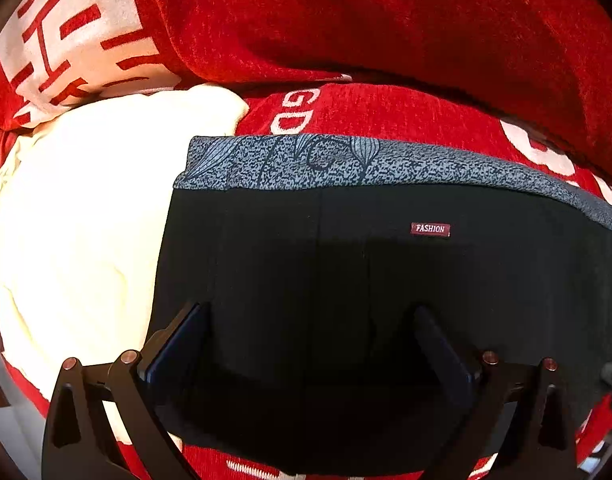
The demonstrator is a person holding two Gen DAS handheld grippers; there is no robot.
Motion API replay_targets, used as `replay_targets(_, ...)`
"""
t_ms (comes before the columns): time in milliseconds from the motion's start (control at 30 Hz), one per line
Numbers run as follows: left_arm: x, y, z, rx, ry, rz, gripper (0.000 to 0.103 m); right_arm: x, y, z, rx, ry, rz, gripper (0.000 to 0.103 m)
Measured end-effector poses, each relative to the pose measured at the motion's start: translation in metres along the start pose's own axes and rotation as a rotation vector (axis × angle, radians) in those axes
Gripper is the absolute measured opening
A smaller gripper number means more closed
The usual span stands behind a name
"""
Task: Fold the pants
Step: 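Lay the folded trousers flat and smooth them with both grippers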
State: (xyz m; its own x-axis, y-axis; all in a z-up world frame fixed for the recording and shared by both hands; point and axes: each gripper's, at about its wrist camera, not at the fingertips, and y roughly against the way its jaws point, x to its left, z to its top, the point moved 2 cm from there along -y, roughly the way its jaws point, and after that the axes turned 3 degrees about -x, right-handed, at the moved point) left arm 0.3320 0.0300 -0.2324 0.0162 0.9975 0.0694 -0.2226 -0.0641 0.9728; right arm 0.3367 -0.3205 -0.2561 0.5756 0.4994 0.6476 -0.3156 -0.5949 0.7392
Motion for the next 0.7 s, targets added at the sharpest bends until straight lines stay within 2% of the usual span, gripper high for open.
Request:
replay_targets(67,-0.003,0.005,-0.001,0.014,-0.005,0.031,0.103,-0.001,-0.001,0.002,-0.001,-0.012,0.032,0.007)
replay_targets(167,-0.017,0.02,-0.006,0.002,-0.054,0.056,0.103,0.002,0.008,0.003,0.026,0.012,0.018,0.013)
replay_targets(300,-0.048,0.045,-0.012,-0.021,-0.106,0.024,0.103,-0.005,0.045,0.013,0.006,0.058,-0.013,0.013)
replay_targets(400,-0.085,0.061,-0.017,-0.036,-0.156,-0.026,0.103,-0.023,0.086,0.03,-0.078,0.065,-0.068,0.013)
replay_targets(567,-0.155,0.061,-0.026,-0.011,-0.194,-0.087,0.103,-0.076,0.159,0.082,-0.268,-0.024,-0.139,0.013)
replay_targets(700,-0.184,0.037,-0.044,0.061,-0.193,-0.062,0.103,-0.125,0.199,0.127,-0.361,-0.12,-0.154,0.014)
